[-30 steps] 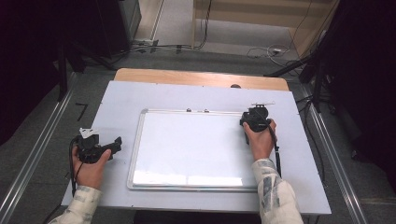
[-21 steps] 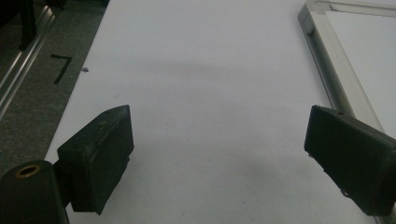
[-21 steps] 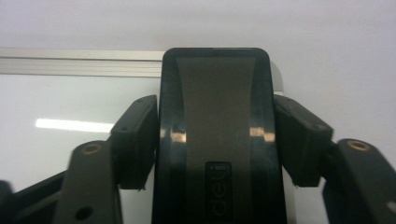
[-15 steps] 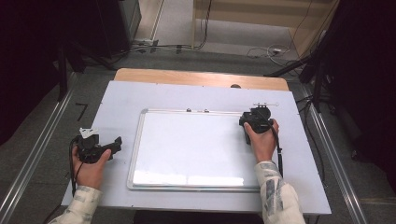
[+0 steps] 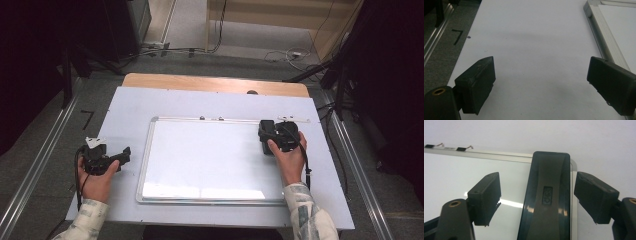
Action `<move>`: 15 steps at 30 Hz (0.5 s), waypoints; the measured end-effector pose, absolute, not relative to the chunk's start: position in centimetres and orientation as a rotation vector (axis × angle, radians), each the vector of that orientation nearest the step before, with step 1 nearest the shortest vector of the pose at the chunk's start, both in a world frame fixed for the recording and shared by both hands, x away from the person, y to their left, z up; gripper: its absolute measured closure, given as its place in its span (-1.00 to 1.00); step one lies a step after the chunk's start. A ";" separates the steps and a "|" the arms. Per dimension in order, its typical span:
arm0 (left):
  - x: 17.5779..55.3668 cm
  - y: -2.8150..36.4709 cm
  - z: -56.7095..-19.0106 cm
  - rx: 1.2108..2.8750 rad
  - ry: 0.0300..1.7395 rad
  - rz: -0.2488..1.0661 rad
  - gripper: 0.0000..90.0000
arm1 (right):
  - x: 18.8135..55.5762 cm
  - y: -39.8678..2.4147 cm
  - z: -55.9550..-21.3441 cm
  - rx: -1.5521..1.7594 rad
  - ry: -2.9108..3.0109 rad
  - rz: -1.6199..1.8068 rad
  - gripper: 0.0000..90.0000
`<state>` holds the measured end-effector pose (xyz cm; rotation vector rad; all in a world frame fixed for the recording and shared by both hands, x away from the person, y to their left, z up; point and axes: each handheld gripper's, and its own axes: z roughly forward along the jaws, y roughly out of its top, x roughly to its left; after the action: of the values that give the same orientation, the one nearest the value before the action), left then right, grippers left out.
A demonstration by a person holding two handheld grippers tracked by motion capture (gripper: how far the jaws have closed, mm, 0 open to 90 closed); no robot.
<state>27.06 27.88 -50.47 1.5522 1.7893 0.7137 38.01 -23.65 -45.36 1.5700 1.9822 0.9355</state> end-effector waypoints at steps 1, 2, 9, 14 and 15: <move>27.1 27.9 -50.5 1.551 1.790 0.713 -0.80 | 37.7 -23.7 -45.3 1.560 1.985 0.938 -0.57; 27.1 27.8 -50.5 1.552 1.790 0.714 -0.80 | 37.4 -23.9 -45.2 1.552 1.987 0.951 -0.58; 27.1 27.7 -50.5 1.562 1.789 0.714 -0.80 | 35.8 -24.6 -45.0 1.513 2.001 1.000 -0.61; 27.2 27.6 -50.6 1.563 1.790 0.714 -0.80 | 35.0 -24.9 -45.2 1.498 2.016 1.009 -0.62; 27.2 27.6 -50.6 1.561 1.789 0.714 -0.80 | 34.8 -25.0 -45.2 1.496 2.020 1.005 -0.63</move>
<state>27.18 27.62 -50.58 1.5614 1.7895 0.7143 34.83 -24.98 -45.19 1.4957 2.0204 1.0046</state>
